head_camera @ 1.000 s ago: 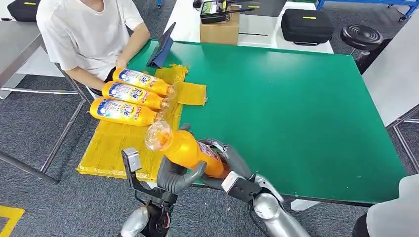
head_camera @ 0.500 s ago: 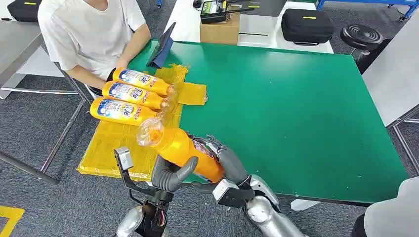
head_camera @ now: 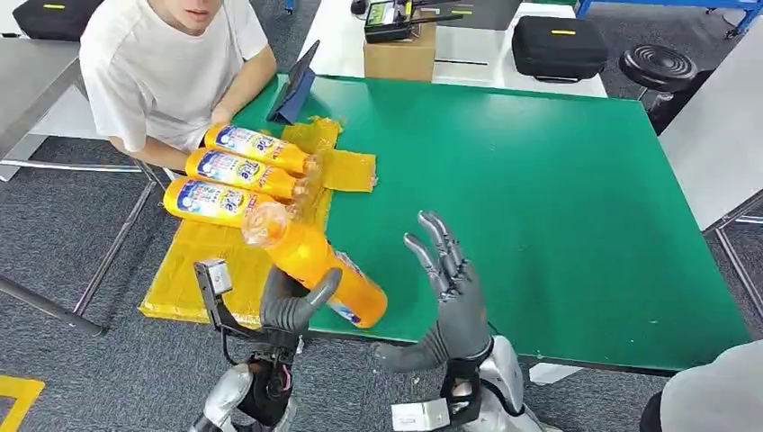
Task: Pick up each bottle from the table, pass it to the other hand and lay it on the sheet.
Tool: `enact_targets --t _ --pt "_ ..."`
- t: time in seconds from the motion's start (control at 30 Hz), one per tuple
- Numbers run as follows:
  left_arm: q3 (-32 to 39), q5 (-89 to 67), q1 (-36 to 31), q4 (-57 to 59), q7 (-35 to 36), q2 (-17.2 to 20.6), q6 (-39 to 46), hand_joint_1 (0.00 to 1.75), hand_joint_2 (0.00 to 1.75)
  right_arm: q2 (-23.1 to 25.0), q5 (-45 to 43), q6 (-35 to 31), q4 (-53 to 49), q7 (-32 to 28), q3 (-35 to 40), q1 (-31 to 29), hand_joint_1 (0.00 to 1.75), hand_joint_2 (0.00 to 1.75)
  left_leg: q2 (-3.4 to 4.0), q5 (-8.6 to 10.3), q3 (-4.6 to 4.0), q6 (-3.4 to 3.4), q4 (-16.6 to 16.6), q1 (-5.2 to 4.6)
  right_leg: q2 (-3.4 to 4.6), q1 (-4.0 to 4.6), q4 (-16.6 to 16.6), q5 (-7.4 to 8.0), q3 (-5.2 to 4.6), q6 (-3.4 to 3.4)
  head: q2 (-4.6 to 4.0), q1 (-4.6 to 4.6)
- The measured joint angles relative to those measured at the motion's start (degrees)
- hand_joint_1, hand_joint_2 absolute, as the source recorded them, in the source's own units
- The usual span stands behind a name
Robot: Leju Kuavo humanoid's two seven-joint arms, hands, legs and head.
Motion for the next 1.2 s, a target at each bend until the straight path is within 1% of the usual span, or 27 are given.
enact_targets --t 0.1,0.2,0.33,0.4,0.53,0.63,0.67,0.73,0.87,1.0,1.2 --pt "1.07 -6.56 -0.75 0.90 -2.15 0.99 3.42 1.75 1.75 -1.93 1.89 -1.97 -3.29 0.75 -0.68 2.02 0.00 0.00 0.01 0.00 0.00 0.00 0.00 0.00 0.00 -0.01 0.00 0.00 0.00 0.00 -0.02 0.00" --pt "2.08 -17.09 -1.30 1.46 -4.20 1.88 7.67 1.75 1.75 -3.24 3.68 -3.30 -5.80 0.57 -2.62 4.57 0.00 0.00 -0.02 0.00 -0.01 0.00 0.00 -0.01 -0.01 -0.01 0.00 0.00 0.00 0.00 0.00 0.00" --pt "3.13 -32.90 -2.74 2.39 -3.70 2.76 12.25 1.75 1.75 -3.48 2.01 -3.48 -7.55 -2.38 -5.88 7.68 0.00 0.00 -0.01 -0.01 -0.02 0.00 0.00 -0.01 0.00 -0.01 0.00 0.00 -0.01 0.00 0.00 0.00" --pt "3.74 -43.51 -4.11 3.68 -1.97 3.15 14.00 1.75 1.75 -3.44 0.68 -3.48 -7.88 -3.23 -6.87 8.54 0.00 0.00 -0.01 0.00 -0.02 0.00 0.00 -0.01 0.00 -0.01 0.00 0.00 -0.01 0.00 0.00 -0.02" --pt "4.05 -67.11 -7.48 8.01 4.59 3.96 16.92 1.75 1.75 -2.98 -0.87 -3.48 -8.18 -3.82 -7.41 9.51 0.00 0.00 0.00 0.02 -0.01 0.00 0.00 0.00 0.00 0.00 0.00 0.01 0.01 0.00 0.00 0.00" --pt "4.18 -77.55 -9.39 11.24 8.64 4.33 17.38 1.75 1.75 -2.47 -1.64 -3.39 -8.27 -4.04 -7.39 9.94 0.00 0.00 0.06 0.03 0.01 0.00 0.00 0.00 0.01 0.00 0.01 0.02 -0.01 0.00 0.00 0.00" --pt "4.18 -81.71 -10.20 12.51 10.34 4.48 16.59 1.75 1.75 -2.39 -2.01 -3.26 -8.27 -4.11 -7.41 10.03 0.00 0.00 0.04 0.04 0.01 0.01 0.00 0.00 0.01 0.00 0.01 0.02 0.00 0.00 0.00 0.00" --pt "4.16 -89.90 -12.13 15.63 14.49 4.72 11.95 1.75 1.75 -2.08 -3.28 -2.12 -8.36 -4.17 -7.45 10.15 0.00 0.00 -0.02 0.05 0.01 0.01 0.00 0.00 -0.01 0.00 0.01 0.02 0.02 0.00 0.00 0.02" --pt "3.72 -98.14 -16.05 22.83 20.27 5.34 3.29 1.75 1.75 -1.38 -4.93 0.74 -8.95 -4.17 -8.63 11.06 0.00 0.00 0.02 0.05 0.00 0.01 0.00 0.00 0.00 -0.01 0.01 0.02 0.01 0.01 -0.02 0.00" --pt "3.76 -99.62 -20.40 30.52 22.23 5.58 -0.48 1.75 1.75 -0.86 -6.86 3.30 -9.19 -4.19 -10.06 11.45 0.00 0.00 -0.01 0.05 0.00 0.01 0.00 0.00 -0.01 -0.01 0.01 0.02 0.01 0.01 0.00 0.02" --pt "5.07 -98.63 -24.72 40.15 22.62 5.69 -2.57 1.75 1.75 -0.09 -9.61 5.44 -9.19 -4.19 -11.87 11.76 0.00 0.00 0.02 0.05 0.00 0.01 0.00 0.00 0.00 0.00 0.02 0.02 0.00 0.01 0.00 -0.02"
